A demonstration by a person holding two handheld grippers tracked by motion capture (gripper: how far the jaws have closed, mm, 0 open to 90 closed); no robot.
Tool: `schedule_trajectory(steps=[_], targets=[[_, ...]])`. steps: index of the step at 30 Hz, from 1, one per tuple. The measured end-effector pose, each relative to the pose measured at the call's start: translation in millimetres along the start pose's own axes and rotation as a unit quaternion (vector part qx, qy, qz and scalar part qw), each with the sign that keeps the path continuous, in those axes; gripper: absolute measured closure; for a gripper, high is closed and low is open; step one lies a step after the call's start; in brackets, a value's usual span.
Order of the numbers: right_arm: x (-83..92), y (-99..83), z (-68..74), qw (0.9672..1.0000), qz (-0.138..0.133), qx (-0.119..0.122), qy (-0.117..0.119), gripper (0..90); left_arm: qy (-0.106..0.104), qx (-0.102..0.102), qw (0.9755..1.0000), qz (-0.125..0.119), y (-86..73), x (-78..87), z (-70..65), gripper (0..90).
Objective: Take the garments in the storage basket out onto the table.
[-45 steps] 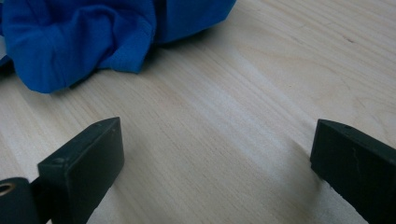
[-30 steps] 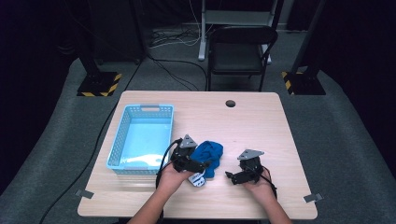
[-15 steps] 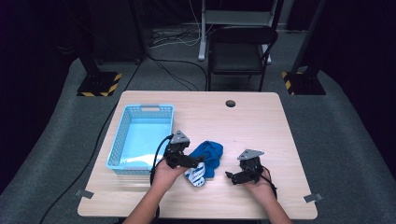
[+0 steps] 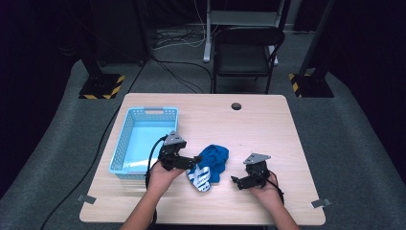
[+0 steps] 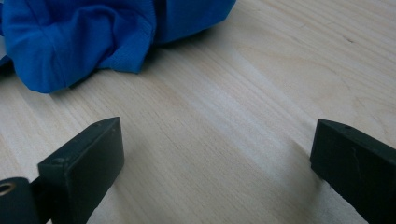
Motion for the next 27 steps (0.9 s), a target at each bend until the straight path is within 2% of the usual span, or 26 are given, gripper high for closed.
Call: schedule_trajectory(steps=[8, 17, 27], targets=[[0.0, 0.0, 0.0, 1.0000, 0.000, 0.000, 0.000, 2.3, 0.005, 0.003, 1.0000, -0.004, 0.2, 7.8, 6.4, 7.7], [0.0, 0.0, 0.0, 1.0000, 0.000, 0.000, -0.001, 2.3, 0.007, -0.004, 1.0000, -0.002, -0.5, 11.6, 6.8, 7.2], [0.0, 0.0, 0.0, 1.0000, 0.000, 0.000, -0.001, 2.3, 0.016, -0.006, 0.9999, 0.001, -5.2, 19.0, 14.8, 7.2]])
Point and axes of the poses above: each handheld gripper's, and its own axes: x roughly backward along the jaws, y roughly out of its top, z roughly to its left, the point moved 5 cm from there along -x, roughly forward along the jaws, and after that the axes turned 2 degrees about z, right-handed, at the moved point
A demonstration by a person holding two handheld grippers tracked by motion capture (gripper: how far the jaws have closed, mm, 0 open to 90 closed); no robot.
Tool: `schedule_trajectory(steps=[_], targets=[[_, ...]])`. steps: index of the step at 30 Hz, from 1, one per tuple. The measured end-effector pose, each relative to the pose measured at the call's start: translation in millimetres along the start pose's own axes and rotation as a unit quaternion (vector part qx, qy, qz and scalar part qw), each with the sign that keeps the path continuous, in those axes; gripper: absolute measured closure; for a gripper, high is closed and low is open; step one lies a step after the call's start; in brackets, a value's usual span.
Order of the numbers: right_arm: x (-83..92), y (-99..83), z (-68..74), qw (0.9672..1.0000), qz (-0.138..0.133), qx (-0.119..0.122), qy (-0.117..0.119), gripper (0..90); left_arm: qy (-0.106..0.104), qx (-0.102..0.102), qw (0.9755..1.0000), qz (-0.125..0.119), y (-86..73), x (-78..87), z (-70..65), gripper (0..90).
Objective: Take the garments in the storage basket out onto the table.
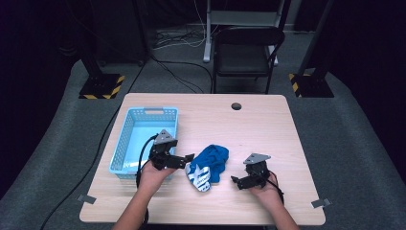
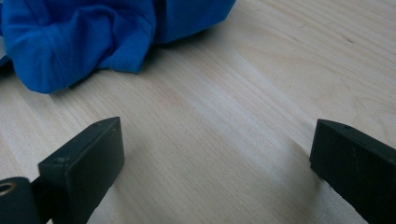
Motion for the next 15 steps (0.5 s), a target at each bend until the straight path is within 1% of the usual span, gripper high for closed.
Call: schedule_trajectory(steps=[6, 10, 15], targets=[[0.0, 0.0, 0.0, 1.0000, 0.000, 0.000, 0.000, 2.4, 0.002, 0.006, 1.0000, 0.002, -7.1, 3.4, 5.5, 7.3], [0.0, 0.0, 0.0, 1.0000, 0.000, 0.000, 0.000, 2.4, 0.001, 0.010, 0.9999, -0.001, -11.0, 6.4, 6.1, 7.3], [0.0, 0.0, -0.1, 1.0000, 0.000, 0.000, 0.000, 2.5, 0.002, 0.010, 0.9999, 0.005, -16.4, 7.5, 6.9, 7.3]])
Point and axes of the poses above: each handheld gripper's, and its own axes: x roughly backward along the jaws, y roughly out of its top, z roughly to its left, the point moved 5 cm from there along -x, roughly forward along the jaws, and after that the axes turned 2 degrees about z, right-handed, at the moved point
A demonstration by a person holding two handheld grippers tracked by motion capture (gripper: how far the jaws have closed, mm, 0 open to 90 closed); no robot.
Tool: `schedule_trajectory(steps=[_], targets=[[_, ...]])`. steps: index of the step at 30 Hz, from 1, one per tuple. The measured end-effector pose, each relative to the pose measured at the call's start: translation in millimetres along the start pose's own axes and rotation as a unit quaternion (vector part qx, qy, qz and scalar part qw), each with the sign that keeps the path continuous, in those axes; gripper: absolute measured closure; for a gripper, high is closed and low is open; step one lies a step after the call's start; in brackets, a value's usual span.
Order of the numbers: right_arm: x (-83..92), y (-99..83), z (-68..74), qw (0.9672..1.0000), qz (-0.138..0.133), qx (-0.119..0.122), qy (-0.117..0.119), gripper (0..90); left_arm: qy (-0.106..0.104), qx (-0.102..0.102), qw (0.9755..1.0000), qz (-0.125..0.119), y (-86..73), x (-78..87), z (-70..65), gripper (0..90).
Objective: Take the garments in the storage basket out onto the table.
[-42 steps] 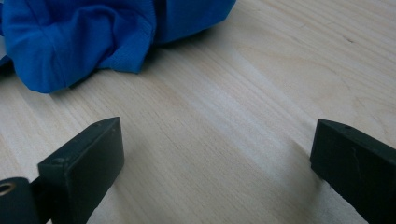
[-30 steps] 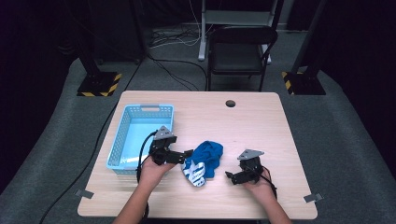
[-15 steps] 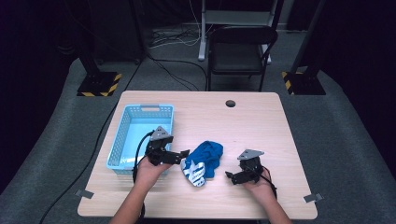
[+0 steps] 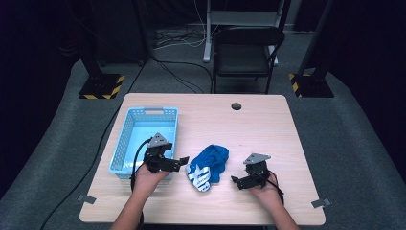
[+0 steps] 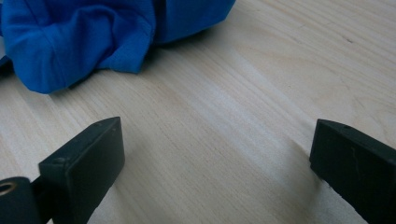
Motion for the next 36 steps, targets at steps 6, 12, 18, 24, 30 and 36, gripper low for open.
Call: schedule_trajectory(steps=[6, 12, 18, 24, 30, 36], targets=[[0.0, 0.0, 0.0, 1.0000, 0.000, 0.000, 0.000, 2.5, -0.007, -0.006, 0.9999, 0.005, -7.2, 1.4, -2.1, 7.3], [0.0, 0.0, -0.1, 1.0000, 0.000, 0.000, 0.000, 2.5, -0.011, -0.018, 0.9998, -0.002, -12.4, 2.8, -6.2, 7.3], [0.0, 0.0, 0.0, 1.0000, 0.000, 0.000, 0.000, 2.5, -0.012, -0.021, 0.9997, -0.003, -15.9, 3.7, -8.2, 7.3], [0.1, 0.0, 0.2, 1.0000, 0.000, -0.002, -0.001, 2.7, -0.010, -0.028, 0.9995, -0.007, -20.5, 6.9, -9.7, 7.3], [0.0, 0.0, 0.2, 1.0000, 0.000, -0.002, -0.002, 2.7, -0.002, -0.037, 0.9993, -0.002, -25.4, 12.8, -9.6, 7.3], [0.0, 0.0, 0.2, 1.0000, 0.000, -0.002, -0.002, 2.7, 0.006, -0.030, 0.9995, -0.010, -27.8, 20.0, -5.2, 7.4]])
Point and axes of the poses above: each handheld gripper's, and its own axes: x roughly backward along the jaws, y roughly out of its top, z roughly to its left, the point moved 5 cm from there along -x, roughly forward along the jaws, and after that the axes turned 2 degrees about z, right-handed, at the moved point
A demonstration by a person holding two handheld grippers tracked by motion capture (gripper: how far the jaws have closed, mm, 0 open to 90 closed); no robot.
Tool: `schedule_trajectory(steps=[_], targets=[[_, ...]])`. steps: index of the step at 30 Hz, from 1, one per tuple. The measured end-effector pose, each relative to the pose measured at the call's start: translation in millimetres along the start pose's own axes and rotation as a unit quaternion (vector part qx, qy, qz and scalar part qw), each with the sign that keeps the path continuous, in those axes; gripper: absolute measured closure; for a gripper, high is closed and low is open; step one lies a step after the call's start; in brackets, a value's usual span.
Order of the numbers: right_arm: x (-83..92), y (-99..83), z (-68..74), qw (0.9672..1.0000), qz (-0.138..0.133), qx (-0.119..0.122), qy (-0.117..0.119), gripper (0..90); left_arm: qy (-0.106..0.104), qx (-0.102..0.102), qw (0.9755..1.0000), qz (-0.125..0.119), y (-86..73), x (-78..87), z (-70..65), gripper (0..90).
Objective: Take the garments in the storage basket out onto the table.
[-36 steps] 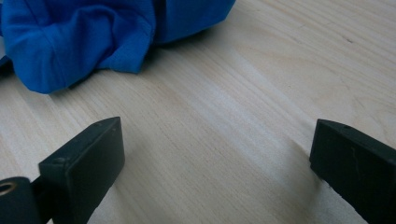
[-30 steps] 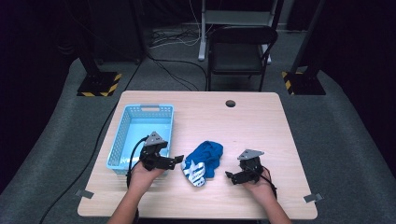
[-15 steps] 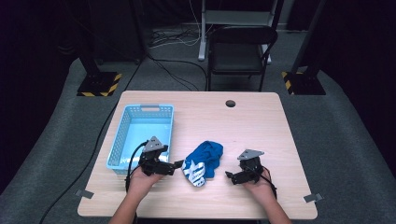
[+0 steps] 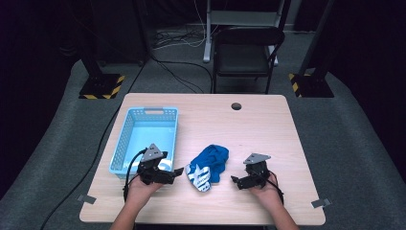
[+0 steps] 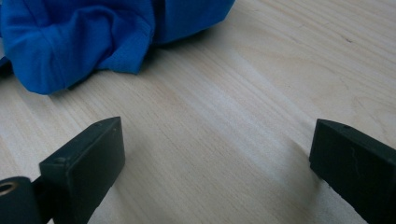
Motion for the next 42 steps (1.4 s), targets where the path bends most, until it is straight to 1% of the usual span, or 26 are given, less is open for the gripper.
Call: schedule_trajectory(steps=[2, 4, 11, 13, 20, 26, 33, 40, 42], targets=[[0.0, 0.0, -0.1, 1.0000, 0.000, 0.000, 0.000, 2.7, 0.001, 0.005, 1.0000, -0.004, -0.2, 3.2, 1.8, 7.4], [0.0, 0.0, 0.0, 1.0000, 0.000, 0.000, 0.000, 2.7, 0.004, 0.005, 1.0000, -0.006, -0.1, 5.7, 4.0, 7.4], [0.0, 0.0, 0.0, 1.0000, 0.000, 0.000, 0.000, 2.6, 0.012, 0.029, 0.9993, -0.018, -1.3, 18.2, 16.9, 7.3], [0.0, 0.0, -0.1, 1.0000, 0.000, 0.000, 0.000, 2.6, 0.014, 0.038, 0.9989, -0.026, -1.5, 21.8, 20.6, 7.3], [0.0, 0.0, -0.1, 1.0000, 0.000, 0.001, 0.000, 2.6, 0.026, 0.054, 0.9977, -0.033, -4.2, 31.5, 34.1, 7.4], [0.0, 0.0, -0.1, 1.0000, 0.000, 0.000, 0.000, 2.6, 0.032, 0.078, 0.9954, -0.046, -8.3, 40.5, 47.2, 7.3], [0.0, 0.0, -0.1, 1.0000, 0.000, 0.000, 0.000, 2.6, 0.042, 0.092, 0.9938, -0.047, -12.7, 46.9, 57.3, 7.4], [0.0, 0.0, -0.1, 1.0000, 0.000, 0.000, 0.001, 2.6, 0.049, 0.117, 0.9906, -0.051, -20.9, 52.1, 70.4, 7.3], [0.0, 0.0, -0.1, 1.0000, 0.000, 0.001, 0.000, 2.6, 0.055, 0.125, 0.9893, -0.051, -23.4, 53.7, 74.5, 7.3]])
Point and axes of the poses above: each handheld gripper's, and its own axes: x roughly backward along the jaws, y roughly out of its top, z roughly to its left, the point moved 5 cm from there along -x, roughly forward along the jaws, and after that the axes turned 2 degrees about z, right-handed, at the moved point
